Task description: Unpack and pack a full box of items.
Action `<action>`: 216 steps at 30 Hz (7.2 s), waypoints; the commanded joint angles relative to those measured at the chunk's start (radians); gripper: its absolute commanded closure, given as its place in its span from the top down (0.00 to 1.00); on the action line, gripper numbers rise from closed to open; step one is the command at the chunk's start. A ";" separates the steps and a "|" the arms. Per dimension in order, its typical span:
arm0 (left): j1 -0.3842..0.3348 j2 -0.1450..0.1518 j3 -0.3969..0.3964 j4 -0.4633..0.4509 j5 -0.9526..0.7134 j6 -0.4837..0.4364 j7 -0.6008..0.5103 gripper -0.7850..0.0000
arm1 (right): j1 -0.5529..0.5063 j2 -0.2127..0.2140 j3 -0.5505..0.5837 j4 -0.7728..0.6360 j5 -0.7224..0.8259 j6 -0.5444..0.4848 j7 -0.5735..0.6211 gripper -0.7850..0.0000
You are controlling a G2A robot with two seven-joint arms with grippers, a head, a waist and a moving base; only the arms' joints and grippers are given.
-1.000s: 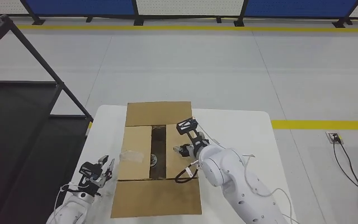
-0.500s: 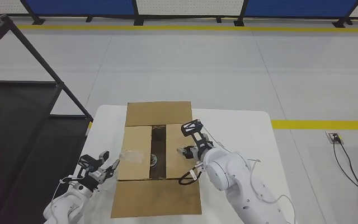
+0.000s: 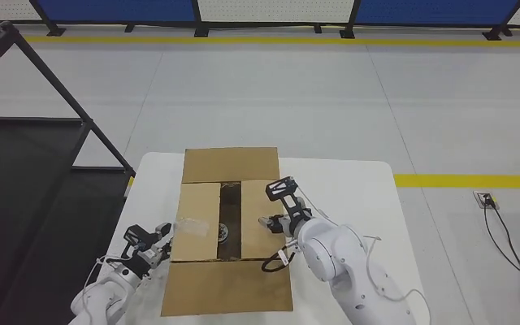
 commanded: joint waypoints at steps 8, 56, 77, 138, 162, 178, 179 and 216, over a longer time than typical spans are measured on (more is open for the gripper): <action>0.010 0.004 0.003 -0.008 -0.005 0.010 0.020 0.00 | 0.007 -0.010 -0.031 -0.009 0.006 -0.039 -0.042 1.00; 0.191 0.023 0.001 -0.229 0.031 0.124 0.058 0.00 | 0.113 -0.067 -0.009 0.207 0.713 -0.324 0.000 1.00; 0.200 0.022 0.022 -0.247 0.026 0.147 0.047 0.00 | 0.321 -0.141 -0.142 0.704 0.997 -0.400 -0.029 0.00; 0.274 0.033 -0.060 -0.304 -0.043 0.180 0.080 0.00 | 0.404 -0.174 -0.161 0.887 1.092 -0.434 -0.042 0.00; 0.321 0.034 -0.112 -0.330 -0.089 0.207 0.073 1.00 | 0.392 -0.166 -0.151 0.832 1.072 -0.403 -0.033 0.00; 0.324 0.017 -0.115 -0.275 -0.069 0.478 0.069 1.00 | 0.373 -0.163 -0.150 0.798 1.062 -0.390 -0.046 0.00; 0.322 0.015 -0.101 -0.266 -0.053 0.495 0.068 1.00 | 0.371 -0.163 -0.150 0.795 1.062 -0.389 -0.046 0.00; 0.207 -0.021 0.075 -0.189 0.163 0.619 0.150 0.00 | 0.348 -0.155 -0.134 0.745 1.068 -0.377 -0.039 0.04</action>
